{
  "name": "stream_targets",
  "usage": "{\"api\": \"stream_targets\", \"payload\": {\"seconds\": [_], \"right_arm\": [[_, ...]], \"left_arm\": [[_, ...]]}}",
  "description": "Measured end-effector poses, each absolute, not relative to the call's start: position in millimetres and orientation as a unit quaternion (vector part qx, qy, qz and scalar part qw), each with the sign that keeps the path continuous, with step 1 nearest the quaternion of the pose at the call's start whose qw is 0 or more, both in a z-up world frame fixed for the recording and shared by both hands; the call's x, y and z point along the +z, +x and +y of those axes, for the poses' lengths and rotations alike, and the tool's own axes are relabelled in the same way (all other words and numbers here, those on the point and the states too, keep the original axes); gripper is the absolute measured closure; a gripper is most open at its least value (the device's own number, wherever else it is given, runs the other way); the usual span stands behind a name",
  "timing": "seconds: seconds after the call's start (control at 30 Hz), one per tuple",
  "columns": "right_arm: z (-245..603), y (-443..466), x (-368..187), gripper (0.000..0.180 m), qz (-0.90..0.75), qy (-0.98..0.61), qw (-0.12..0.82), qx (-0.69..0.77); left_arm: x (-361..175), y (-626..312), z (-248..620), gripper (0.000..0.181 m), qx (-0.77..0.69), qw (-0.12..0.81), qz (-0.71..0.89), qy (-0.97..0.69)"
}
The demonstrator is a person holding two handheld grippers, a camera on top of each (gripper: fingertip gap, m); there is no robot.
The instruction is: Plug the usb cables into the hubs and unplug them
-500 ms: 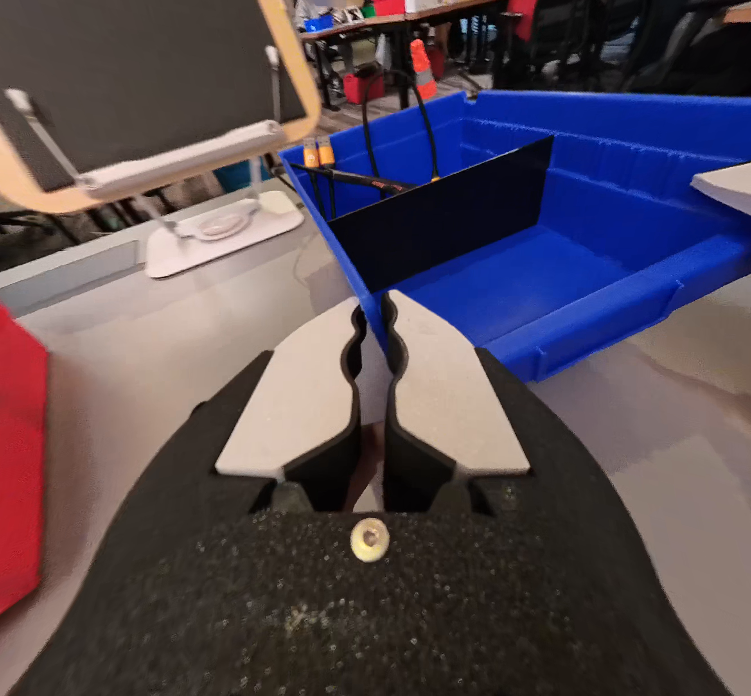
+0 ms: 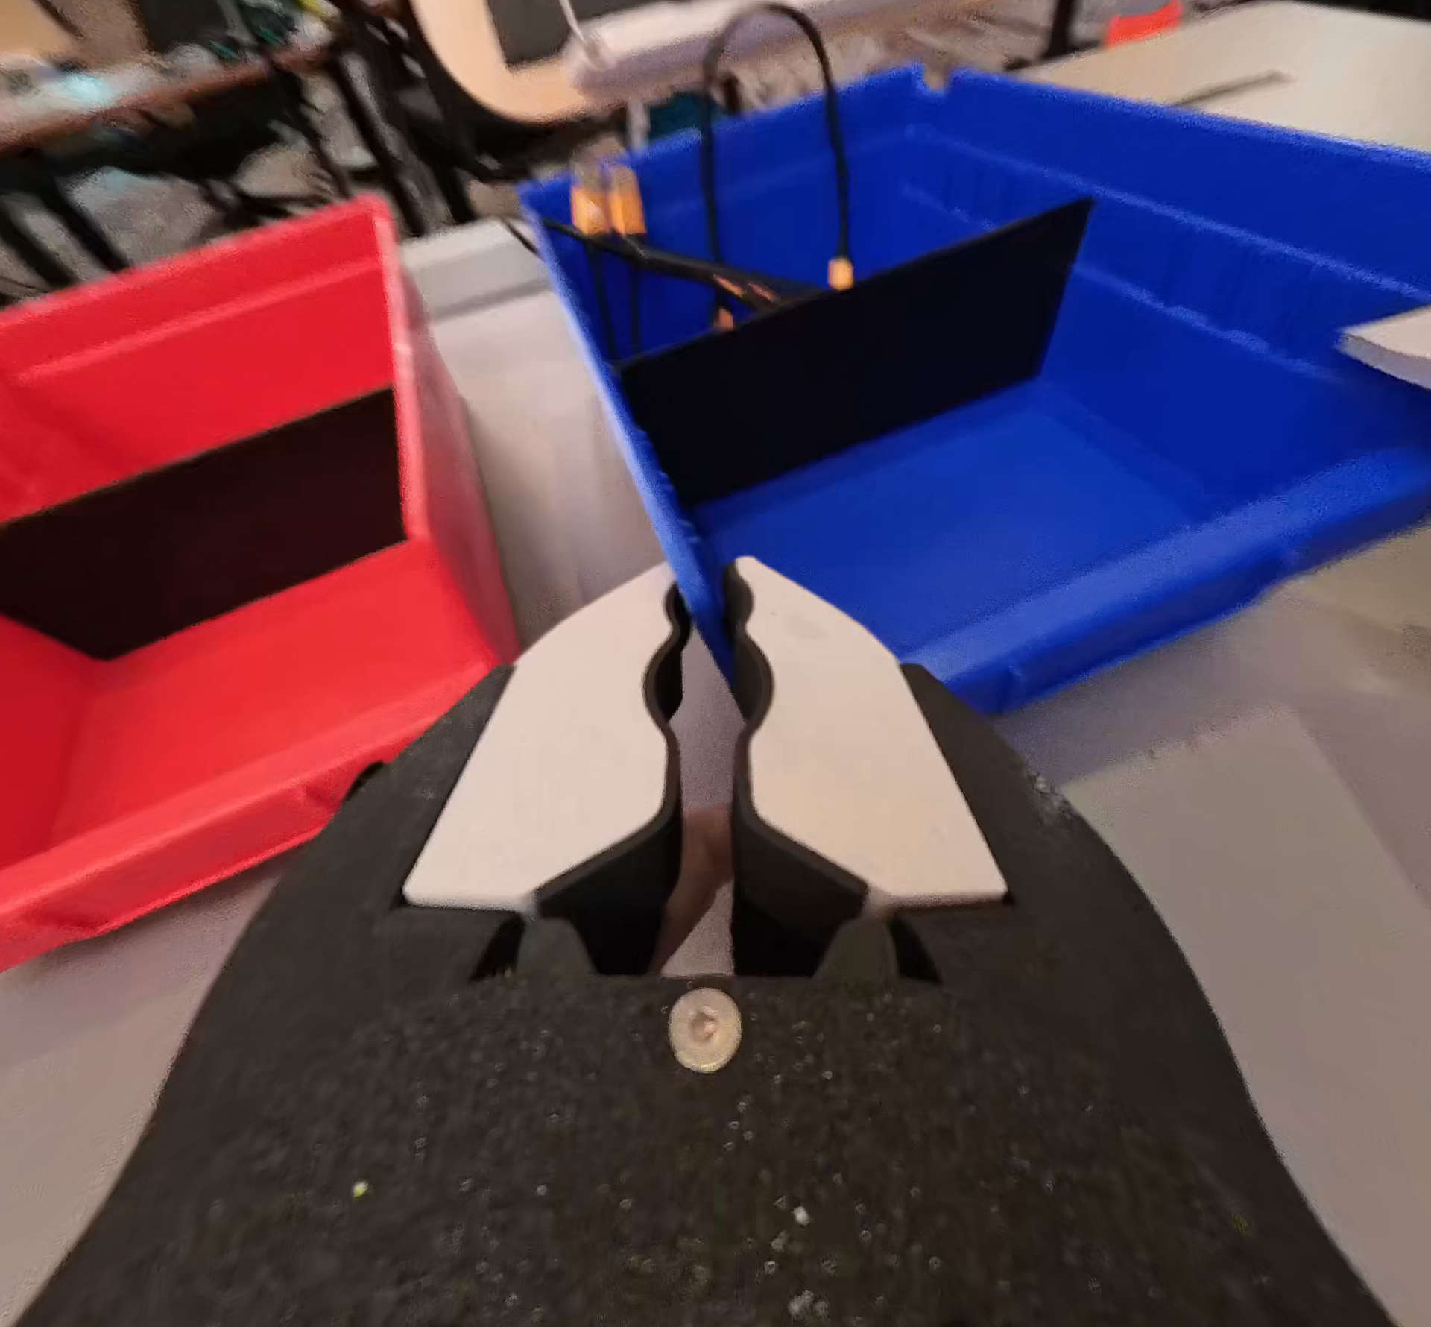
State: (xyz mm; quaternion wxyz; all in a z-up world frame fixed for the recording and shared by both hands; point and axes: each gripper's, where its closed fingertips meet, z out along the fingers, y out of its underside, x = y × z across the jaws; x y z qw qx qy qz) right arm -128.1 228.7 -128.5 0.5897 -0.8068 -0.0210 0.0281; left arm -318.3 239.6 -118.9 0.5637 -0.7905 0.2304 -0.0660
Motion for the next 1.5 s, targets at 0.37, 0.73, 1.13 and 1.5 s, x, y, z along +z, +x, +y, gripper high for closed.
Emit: {"api": "stream_targets", "payload": {"seconds": [0.37,0.73,1.13,1.5], "right_arm": [[188.4,-144.7,-67.6,0.151,-0.126,-0.740,0.660,0.022],[164.7,-345.2,-111.8,0.149,-0.295,-0.756,0.563,0.156],[235.9,-388.2,-127.1,0.142,-0.116,-0.805,0.558,0.164],[241.0,-385.1,-76.6,0.177,-0.112,-0.781,0.601,0.129]], "left_arm": [[-46.4,-510.4,234.3,0.149,-0.112,0.648,0.078,-0.750],[-122.8,-584.8,309.9,0.158,-0.013,0.538,0.068,-0.840],[-127.4,-583.5,225.6,0.176,-0.058,0.526,-0.003,-0.848],[-67.3,-569.5,185.2,0.177,0.030,0.608,0.043,-0.792]]}}
